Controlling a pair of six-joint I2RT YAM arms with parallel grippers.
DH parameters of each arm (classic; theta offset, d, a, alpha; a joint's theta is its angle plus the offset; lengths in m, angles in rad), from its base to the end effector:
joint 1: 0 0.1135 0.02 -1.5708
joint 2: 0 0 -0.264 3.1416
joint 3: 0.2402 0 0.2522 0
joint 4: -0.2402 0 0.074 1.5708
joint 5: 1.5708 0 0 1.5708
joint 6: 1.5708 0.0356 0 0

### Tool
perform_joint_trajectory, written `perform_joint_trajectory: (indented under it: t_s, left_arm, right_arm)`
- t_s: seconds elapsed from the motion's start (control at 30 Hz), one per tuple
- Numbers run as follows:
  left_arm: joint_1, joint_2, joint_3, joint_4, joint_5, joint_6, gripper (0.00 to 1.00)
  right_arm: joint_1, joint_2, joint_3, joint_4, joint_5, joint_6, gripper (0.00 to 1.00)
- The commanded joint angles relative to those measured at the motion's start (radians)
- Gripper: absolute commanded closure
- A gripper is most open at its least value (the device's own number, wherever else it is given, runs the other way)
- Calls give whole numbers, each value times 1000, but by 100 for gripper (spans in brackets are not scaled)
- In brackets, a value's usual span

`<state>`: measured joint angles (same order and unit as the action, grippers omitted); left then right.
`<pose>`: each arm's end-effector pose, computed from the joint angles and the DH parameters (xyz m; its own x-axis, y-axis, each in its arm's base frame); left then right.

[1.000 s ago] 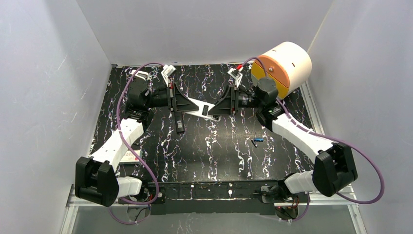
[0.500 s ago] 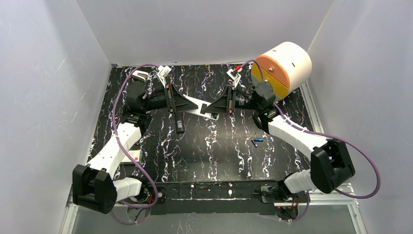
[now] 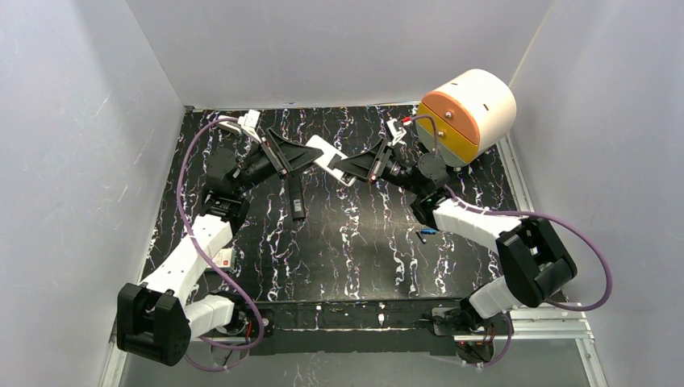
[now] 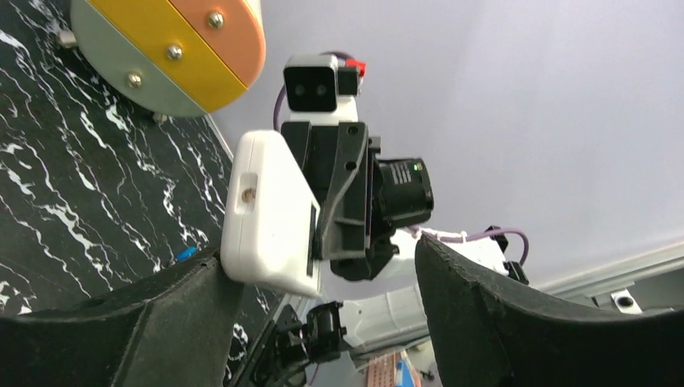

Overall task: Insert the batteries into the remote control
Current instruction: Load the battery into the remote control.

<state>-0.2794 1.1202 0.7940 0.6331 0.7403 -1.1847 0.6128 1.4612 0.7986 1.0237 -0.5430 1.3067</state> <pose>0.2355 -0.0925 0.3598 -0.6518 -0.5245 -0.5478 0.5784 0.1233 -0.8064 0.2503 0.1985 0.3094 -0.7816 0.4608 -0.4204 -0.5108 -0.0859 0.8554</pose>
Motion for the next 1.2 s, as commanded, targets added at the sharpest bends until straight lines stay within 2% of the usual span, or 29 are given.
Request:
perform_joint_trajectory:
  t_s: [0.0, 0.03, 0.17, 0.47, 0.53, 0.6, 0.73, 0.9, 1.03, 1.17]
  left_arm:
    - [-14, -34, -39, 114, -114, -30, 29]
    - [-15, -35, -57, 135, -140, -41, 33]
    - [-15, -60, -126, 228, -250, -58, 56]
    - [-15, -58, -119, 210, -217, 5, 100]
    - [-15, -55, -120, 201, -217, 11, 100]
    - [-15, -60, -124, 185, -222, 30, 100]
    - [-14, -98, -94, 41, -255, 149, 100]
    - [-11, -161, -64, -152, -346, 288, 100]
    - [-8, -210, -46, -287, -451, 374, 100]
    - [-9, -279, 1, -502, -633, 480, 100]
  right_arm:
    - [65, 35, 37, 126, 99, 39, 83]
    - [79, 45, 37, 129, 119, 45, 83]
    - [112, 94, 29, 198, 171, 114, 83]
    - [119, 119, 50, 186, 160, 112, 83]
    - [119, 114, 56, 167, 155, 99, 82]
    - [119, 106, 63, 141, 149, 89, 74]
    - [119, 80, 73, 84, 156, 54, 40]
    - [119, 17, 91, -62, 212, -70, 16]
    - [118, -54, 108, -300, 338, -216, 10]
    - [118, -60, 188, -626, 547, -375, 13]
